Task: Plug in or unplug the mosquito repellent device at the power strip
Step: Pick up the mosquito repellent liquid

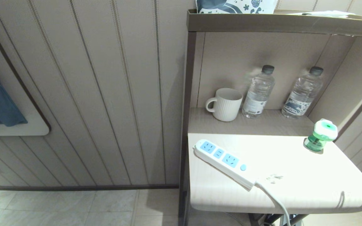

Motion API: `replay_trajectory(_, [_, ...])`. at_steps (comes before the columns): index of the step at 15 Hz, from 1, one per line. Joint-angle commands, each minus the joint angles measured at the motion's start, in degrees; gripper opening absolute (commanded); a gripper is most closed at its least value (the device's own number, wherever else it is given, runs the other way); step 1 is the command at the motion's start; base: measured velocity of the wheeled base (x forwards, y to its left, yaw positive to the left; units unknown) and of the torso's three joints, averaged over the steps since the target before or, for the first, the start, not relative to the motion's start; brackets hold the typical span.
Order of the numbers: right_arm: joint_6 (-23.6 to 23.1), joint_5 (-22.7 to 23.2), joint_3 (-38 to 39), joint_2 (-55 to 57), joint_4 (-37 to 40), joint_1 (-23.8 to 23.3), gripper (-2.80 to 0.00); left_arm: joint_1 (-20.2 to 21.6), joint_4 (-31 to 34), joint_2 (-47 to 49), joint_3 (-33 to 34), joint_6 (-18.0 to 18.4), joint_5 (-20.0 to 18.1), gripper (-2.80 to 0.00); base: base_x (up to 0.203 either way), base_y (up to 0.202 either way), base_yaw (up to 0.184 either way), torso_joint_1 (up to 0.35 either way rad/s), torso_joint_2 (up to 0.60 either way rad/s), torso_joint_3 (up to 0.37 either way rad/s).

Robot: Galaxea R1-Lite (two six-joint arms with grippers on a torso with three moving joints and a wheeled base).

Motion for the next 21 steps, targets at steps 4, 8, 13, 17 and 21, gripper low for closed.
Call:
replay_trajectory(4, [0.5, -0.1, 0.0, 11.6, -5.0, -1.1, 0.0, 0.0, 0.0, 0.1, 0.0, 0.0, 0.0, -2.8, 0.0, 0.0, 0.0, 0.0, 0.0, 0.0])
replay_trajectory(8, [5.9, 3.3, -2.0, 18.6, -7.6, -1.0, 0.0, 0.0, 0.0, 0.1, 0.0, 0.0, 0.0, -2.8, 0.0, 0.0, 0.0, 0.0, 0.0, 0.0])
replay_trajectory(13, [4.9, 3.6, -8.2, 25.2, -7.4, -0.9, 0.0, 0.0, 0.0, 0.1, 0.0, 0.0, 0.0, -2.8, 0.0, 0.0, 0.0, 0.0, 0.0, 0.0])
replay_trajectory(17, [4.1, 2.9, -8.8, 30.3, -12.6, 1.4, 0.0, 0.0, 0.0, 0.1, 0.0, 0.0, 0.0, -2.8, 0.0, 0.0, 0.0, 0.0, 0.0, 0.0])
replay_trajectory(21, [3.8, -4.3, -9.1, 37.4, -18.6, 6.0, 0.0, 0.0, 0.0, 0.1, 0.0, 0.0, 0.0, -2.8, 0.0, 0.0, 0.0, 0.0, 0.0, 0.0])
